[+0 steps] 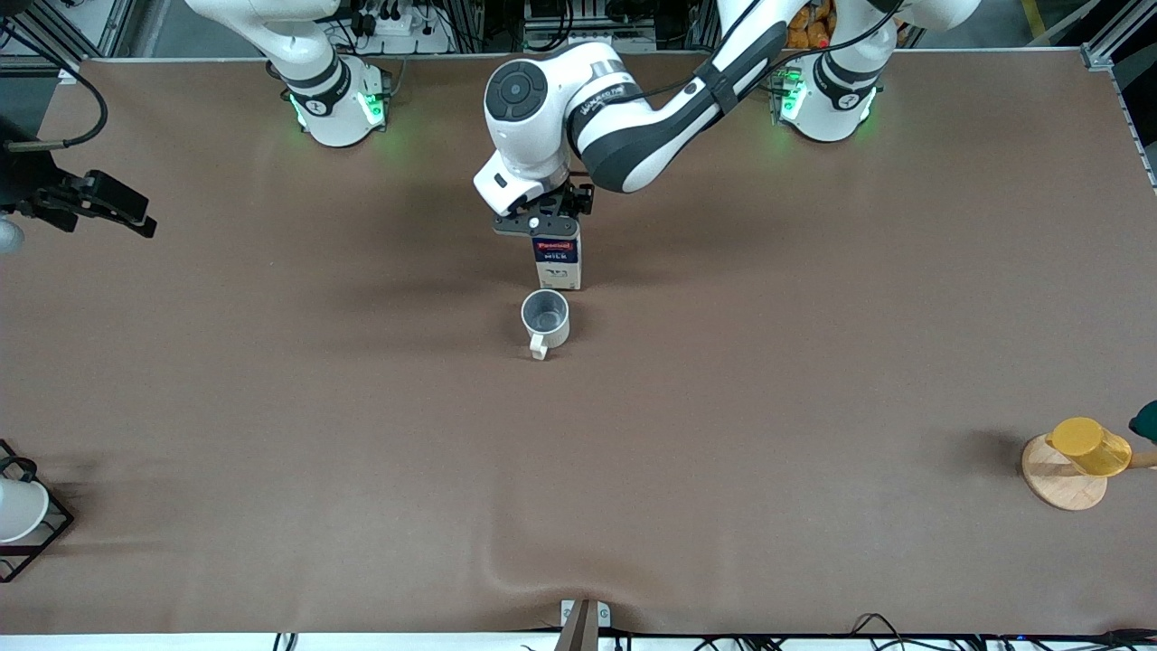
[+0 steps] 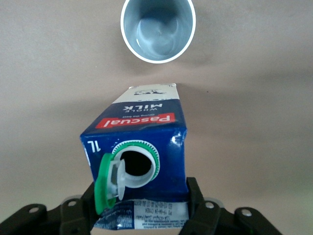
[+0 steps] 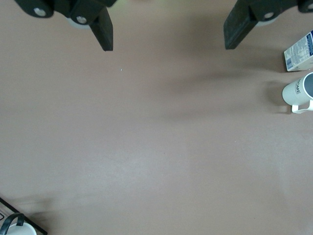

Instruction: Place milk next to cup

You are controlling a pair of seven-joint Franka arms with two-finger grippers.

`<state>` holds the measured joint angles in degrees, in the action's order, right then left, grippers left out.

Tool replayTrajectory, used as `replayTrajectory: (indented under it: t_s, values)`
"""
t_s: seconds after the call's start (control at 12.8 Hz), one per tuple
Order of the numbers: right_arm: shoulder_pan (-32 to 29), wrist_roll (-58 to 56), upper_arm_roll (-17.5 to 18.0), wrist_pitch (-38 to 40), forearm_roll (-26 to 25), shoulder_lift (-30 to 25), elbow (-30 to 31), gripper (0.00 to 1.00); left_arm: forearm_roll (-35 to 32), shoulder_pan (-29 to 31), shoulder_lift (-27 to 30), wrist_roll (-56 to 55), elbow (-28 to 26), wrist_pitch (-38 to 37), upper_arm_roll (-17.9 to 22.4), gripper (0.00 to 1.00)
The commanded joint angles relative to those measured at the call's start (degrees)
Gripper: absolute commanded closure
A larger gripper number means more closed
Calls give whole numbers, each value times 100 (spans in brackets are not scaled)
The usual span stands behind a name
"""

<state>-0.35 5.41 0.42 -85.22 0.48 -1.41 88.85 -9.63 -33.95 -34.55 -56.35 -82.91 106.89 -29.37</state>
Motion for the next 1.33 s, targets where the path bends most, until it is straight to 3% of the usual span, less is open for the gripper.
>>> replayTrajectory:
  t_s: [0.0,0.16,0.39,0.63,0.94,1.25]
  values:
    - [-80,-13,55,93,84,26,-104,0,-127,-121,-183,-7,188,-2,37,21]
    - [-89,-22,55,102,101,26,-96,0,-135,-130,-183,-16,188,-2,37,0]
    - [-97,-13,55,102,207,26,-104,0,-144,-7,53,62,319,-97,98,0]
    - [-115,-13,55,102,207,26,-104,0,-153,335,895,124,320,-422,186,0]
    - [-106,-13,55,102,216,26,-122,0,-171,1449,1836,1272,320,-1195,274,0]
    - [-106,-5,55,111,207,26,-122,0,-66,3056,2742,2512,311,-1328,265,0]
